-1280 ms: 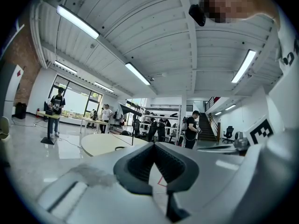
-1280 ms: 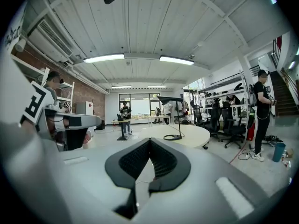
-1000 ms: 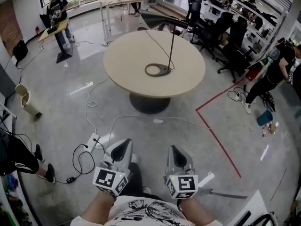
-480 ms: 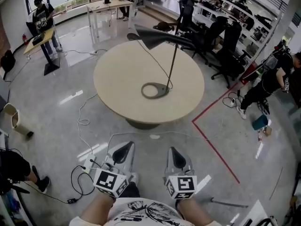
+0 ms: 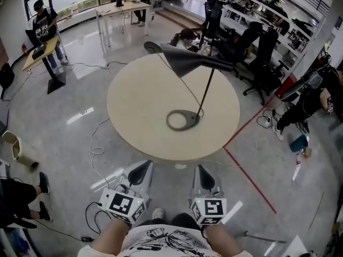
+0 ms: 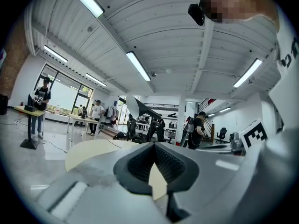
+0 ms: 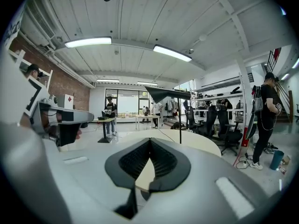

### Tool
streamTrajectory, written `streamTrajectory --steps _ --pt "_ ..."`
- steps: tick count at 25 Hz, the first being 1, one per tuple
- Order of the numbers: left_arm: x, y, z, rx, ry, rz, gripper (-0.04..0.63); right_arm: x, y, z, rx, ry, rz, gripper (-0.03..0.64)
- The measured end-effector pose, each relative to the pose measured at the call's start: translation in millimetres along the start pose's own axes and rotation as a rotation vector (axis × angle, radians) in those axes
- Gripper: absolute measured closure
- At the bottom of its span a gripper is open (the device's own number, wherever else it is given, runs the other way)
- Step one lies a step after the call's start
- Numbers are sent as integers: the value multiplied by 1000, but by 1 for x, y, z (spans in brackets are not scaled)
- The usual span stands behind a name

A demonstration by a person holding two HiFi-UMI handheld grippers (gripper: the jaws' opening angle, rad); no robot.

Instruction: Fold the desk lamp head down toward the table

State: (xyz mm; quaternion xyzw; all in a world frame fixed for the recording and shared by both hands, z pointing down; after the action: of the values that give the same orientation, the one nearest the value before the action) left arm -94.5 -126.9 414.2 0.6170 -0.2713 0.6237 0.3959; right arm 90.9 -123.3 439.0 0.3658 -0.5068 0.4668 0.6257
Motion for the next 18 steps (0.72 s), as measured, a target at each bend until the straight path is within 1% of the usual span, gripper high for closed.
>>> streamTrajectory --steps 4,8,13,18 --pt "-1 15 23 -18 1 -5 589 -9 -12 29 -20 -12 -2 607" --pt "-5 31 55 -61 -16 5 589 -19 -31 68 -63 -28 -6 607" --pt "-23 47 95 -127 -62 14 589 -36 -49 119 -155 -28 -24 607" --pt "-44 59 134 -186 -123 30 589 -57 -67 169 -229 -63 -47 607"
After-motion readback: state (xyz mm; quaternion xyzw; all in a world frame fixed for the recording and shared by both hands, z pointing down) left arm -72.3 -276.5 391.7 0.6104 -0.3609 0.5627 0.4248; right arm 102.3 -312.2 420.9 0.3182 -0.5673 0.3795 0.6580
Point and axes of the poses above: the fingertips, and each gripper's own axes: z forward along the fingers, y to its left, x out of its underside, the point moved 3 cm from there along -z, backward along the fingers, and after that the axes turned 3 degrees about y, right-handed, at the moved point
